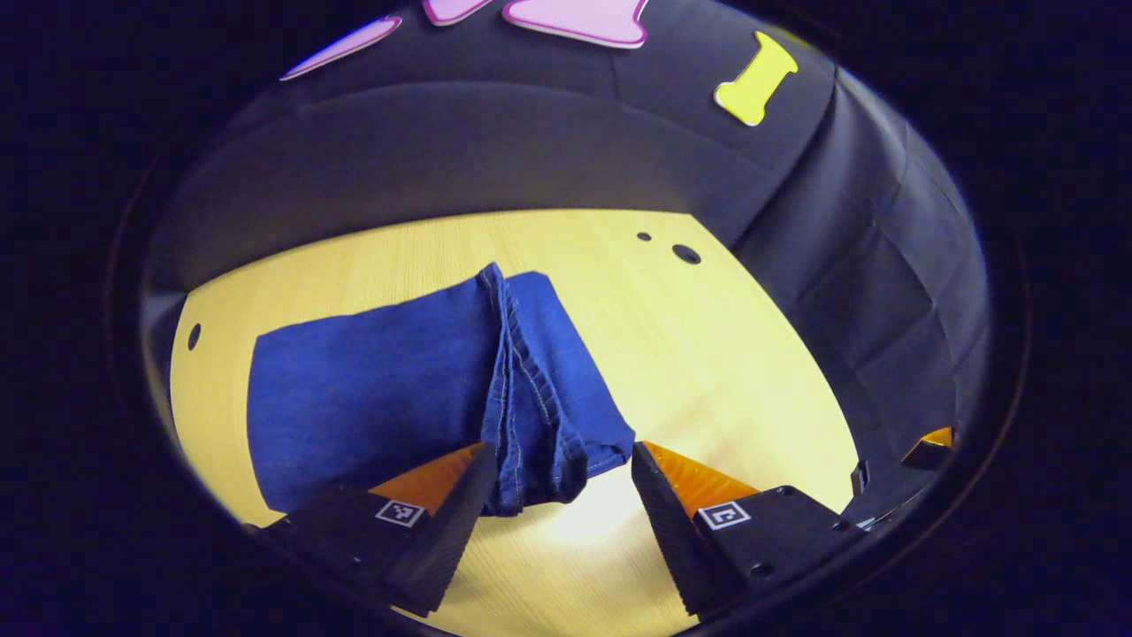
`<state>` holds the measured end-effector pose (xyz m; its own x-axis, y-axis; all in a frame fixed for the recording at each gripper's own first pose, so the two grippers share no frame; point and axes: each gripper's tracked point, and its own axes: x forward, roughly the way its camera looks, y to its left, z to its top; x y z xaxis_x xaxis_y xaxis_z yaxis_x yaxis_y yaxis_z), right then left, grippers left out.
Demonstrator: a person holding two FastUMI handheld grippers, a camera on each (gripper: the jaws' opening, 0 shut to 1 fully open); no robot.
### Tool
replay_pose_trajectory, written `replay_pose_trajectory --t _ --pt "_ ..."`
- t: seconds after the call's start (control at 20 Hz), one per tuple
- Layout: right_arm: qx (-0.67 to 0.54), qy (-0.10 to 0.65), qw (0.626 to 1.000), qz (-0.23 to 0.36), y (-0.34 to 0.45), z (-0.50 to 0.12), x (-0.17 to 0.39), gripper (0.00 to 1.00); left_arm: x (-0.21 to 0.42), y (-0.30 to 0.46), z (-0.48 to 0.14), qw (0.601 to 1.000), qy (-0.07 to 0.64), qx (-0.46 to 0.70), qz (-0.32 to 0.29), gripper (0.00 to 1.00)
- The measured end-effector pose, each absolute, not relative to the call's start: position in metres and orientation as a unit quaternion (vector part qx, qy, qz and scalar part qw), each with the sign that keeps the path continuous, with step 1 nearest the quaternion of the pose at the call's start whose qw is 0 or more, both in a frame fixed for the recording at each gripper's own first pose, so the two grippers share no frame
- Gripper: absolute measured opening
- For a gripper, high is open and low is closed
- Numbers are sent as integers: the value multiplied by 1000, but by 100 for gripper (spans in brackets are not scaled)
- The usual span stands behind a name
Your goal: Grasp the waist and the cuffs of the jeans and fold them to make the two legs overlap; first hold the waist and fold one-third of the jeans toward the cuffs, then hold the cuffs and fold the remaining one-third in the same direction to finish folding.
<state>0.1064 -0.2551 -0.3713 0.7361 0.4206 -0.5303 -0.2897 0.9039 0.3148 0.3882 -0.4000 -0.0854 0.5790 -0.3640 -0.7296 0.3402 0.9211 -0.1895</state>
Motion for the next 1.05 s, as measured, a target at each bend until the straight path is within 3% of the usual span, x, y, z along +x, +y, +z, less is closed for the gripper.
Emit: replay_pose_trajectory --t 0.2,0.4,0.7,1.0,1.05 --pt "80 221 956 176 -261 -302 105 91 340 -382 23 945 267 0 -187 96" --pt "99 165 972 136 -269 -240 71 90 240 -351 109 976 145 39 -157 96" --pt "84 99 988 80 -291 -152 7 90 86 -327 179 992 66 -26 -101 95" --pt "97 43 990 88 -271 -100 -29 92 12 -299 219 998 -6 40 -44 92" --pt "97 35 990 96 -266 -93 -31 93 0 -296 229 998 -15 42 -34 95"
